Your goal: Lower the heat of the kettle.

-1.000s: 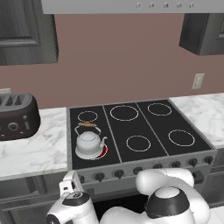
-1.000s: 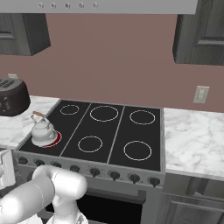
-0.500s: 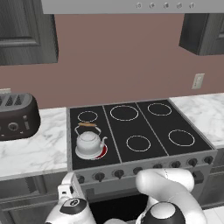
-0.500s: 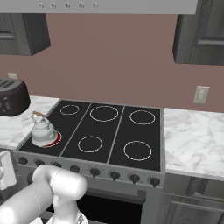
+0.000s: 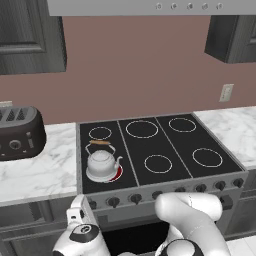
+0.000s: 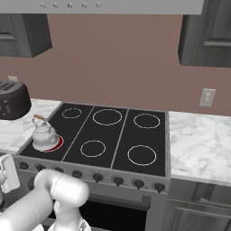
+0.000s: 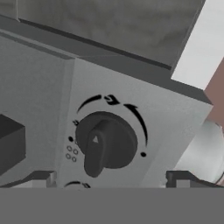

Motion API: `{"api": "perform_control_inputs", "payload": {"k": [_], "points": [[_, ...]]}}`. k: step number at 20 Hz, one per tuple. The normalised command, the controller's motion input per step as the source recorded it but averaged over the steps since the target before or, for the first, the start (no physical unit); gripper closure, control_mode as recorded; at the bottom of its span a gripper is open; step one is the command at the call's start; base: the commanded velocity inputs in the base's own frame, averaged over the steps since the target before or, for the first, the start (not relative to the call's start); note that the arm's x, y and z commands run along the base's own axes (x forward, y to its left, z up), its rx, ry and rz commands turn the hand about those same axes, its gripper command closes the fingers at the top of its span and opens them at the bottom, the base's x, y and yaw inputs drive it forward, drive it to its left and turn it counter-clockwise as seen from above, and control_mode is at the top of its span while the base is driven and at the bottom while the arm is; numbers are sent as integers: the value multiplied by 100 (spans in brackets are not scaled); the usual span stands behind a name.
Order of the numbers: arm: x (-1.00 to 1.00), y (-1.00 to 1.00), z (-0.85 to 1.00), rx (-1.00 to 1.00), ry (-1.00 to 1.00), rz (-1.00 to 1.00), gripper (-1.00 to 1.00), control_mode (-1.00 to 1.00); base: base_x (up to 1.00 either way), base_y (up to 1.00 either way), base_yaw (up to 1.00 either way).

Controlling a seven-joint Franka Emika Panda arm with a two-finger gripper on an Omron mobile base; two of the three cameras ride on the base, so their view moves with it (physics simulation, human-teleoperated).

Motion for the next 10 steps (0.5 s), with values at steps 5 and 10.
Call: {"api": "perform_control_inputs", "payload": {"k": [5,10], "points": [[24,0,-19,0,0,0,-100,-100,0,0,0],[19,0,-26,0,0,0,-100,-100,0,0,0]]}}
